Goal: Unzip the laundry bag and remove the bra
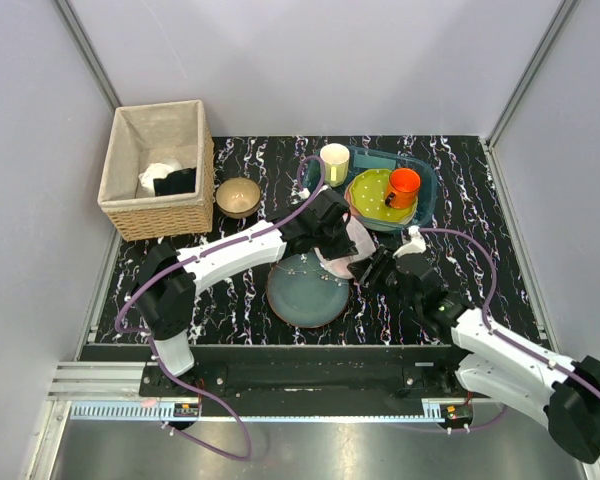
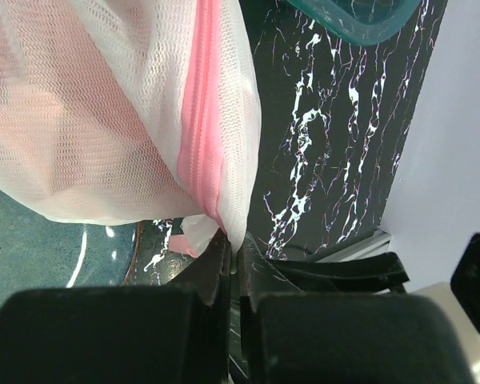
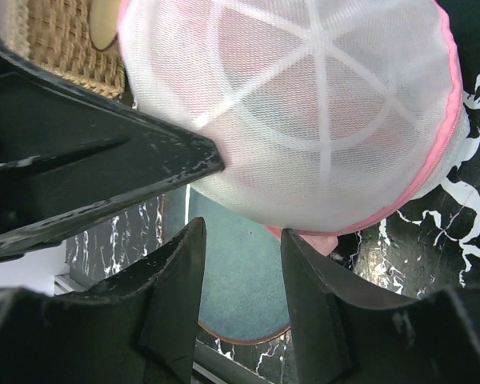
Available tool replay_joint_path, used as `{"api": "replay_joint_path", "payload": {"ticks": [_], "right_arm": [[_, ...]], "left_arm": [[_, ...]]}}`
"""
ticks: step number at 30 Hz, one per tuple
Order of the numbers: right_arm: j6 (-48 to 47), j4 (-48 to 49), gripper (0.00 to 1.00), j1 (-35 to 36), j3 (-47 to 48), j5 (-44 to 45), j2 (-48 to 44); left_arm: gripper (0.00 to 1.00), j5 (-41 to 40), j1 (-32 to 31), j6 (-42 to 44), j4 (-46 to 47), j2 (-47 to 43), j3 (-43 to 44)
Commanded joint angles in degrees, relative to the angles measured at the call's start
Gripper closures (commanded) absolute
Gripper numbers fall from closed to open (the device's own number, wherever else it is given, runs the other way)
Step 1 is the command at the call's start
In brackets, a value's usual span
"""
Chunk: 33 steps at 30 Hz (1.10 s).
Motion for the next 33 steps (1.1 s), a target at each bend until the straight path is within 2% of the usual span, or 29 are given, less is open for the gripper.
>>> {"api": "replay_joint_path", "payload": {"ticks": [1, 17, 23, 28, 29, 33], "right_arm": [[0.6, 6.2, 0.49, 0.0, 0.6, -1.2, 3.3], [0.1, 9.8, 0.48, 0.0, 1.2, -2.1, 7.3], [0.4, 8.6, 0.47, 0.1, -0.1, 0.4, 4.8], [-1.4, 4.4, 0.45, 0.0, -1.6, 4.5, -0.1], [-1.8, 3.9, 0.45, 0.1, -1.6, 4.8, -0.6], [-2.2, 2.7, 0.45, 0.0, -1.1, 5.0, -1.5]], "left_arm": [[1.0, -1.0, 0.0, -0.8, -0.4, -2.6, -0.2], [1.0, -1.1, 0.0, -0.5, -0.6, -2.5, 0.1], [1.0, -3.1, 0.2, -1.8, -2.8, -3.3, 0.3], [1.0, -5.8, 0.5, -6.3, -15.2, 0.5, 7.0], [1.0, -6.1, 0.5, -8.0, -17.5, 1.5, 10.5], [1.0, -3.9, 0.5, -10.7, -25.4, 6.8, 17.4]]}}
